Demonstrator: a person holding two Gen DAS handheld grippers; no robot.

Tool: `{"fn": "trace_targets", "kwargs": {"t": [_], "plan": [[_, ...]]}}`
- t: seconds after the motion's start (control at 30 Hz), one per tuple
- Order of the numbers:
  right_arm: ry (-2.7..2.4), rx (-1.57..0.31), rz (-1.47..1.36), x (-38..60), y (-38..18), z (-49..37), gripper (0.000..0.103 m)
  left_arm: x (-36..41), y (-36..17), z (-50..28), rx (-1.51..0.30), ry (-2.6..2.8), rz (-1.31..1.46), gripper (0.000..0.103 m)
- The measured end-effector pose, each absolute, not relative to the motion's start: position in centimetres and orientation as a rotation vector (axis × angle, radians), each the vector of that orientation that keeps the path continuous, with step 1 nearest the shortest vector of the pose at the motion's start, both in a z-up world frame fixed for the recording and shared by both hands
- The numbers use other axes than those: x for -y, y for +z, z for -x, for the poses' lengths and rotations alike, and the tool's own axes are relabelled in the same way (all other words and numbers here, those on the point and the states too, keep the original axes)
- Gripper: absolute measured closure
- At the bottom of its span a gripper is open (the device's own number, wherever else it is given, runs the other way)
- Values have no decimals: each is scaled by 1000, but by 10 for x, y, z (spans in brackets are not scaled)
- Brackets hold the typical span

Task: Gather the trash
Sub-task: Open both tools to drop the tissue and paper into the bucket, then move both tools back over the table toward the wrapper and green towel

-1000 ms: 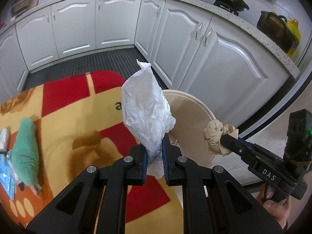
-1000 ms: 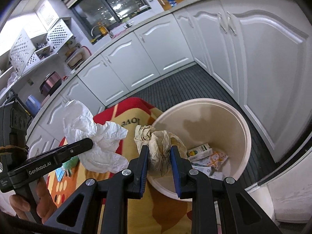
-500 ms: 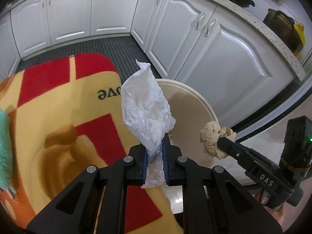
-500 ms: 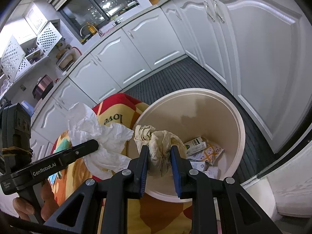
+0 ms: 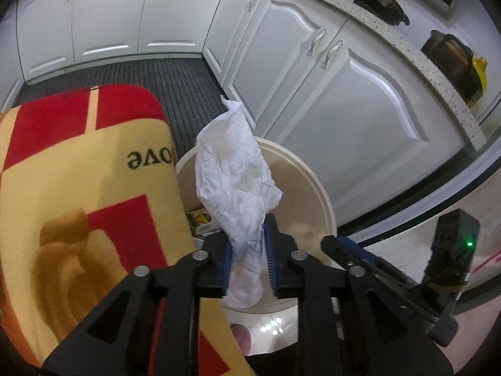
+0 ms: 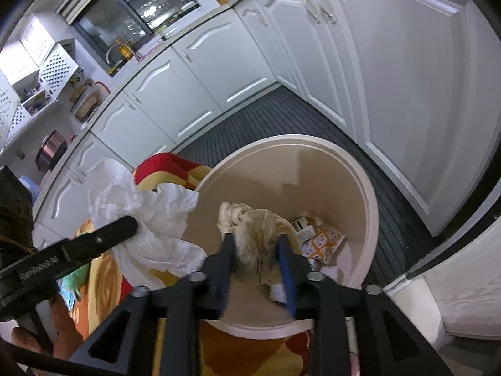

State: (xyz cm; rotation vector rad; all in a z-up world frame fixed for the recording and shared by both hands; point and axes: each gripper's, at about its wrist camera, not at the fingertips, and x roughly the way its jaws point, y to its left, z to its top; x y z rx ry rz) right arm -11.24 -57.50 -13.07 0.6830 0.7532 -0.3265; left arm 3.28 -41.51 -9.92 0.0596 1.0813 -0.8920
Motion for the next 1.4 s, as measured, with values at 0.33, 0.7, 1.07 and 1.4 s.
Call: {"fn": "trace_targets", "kwargs": {"t": [0.33,0.7,1.07,1.4], "plan": [[-310,-755,-677,568,-125,116,53,402,-106,-33,-1096,-856,-76,57],[-274,-758,-639,547,-115,109,53,366,-99,-34,-1068,-759,-100,57],[-196,-777,-590,505,-101,87,50,304,-91,-41,-1047,-669,-96,57],[-50,-825,-554,441,-104,45,49,205,-81,-62,-1053,-517,-21,57]]}}
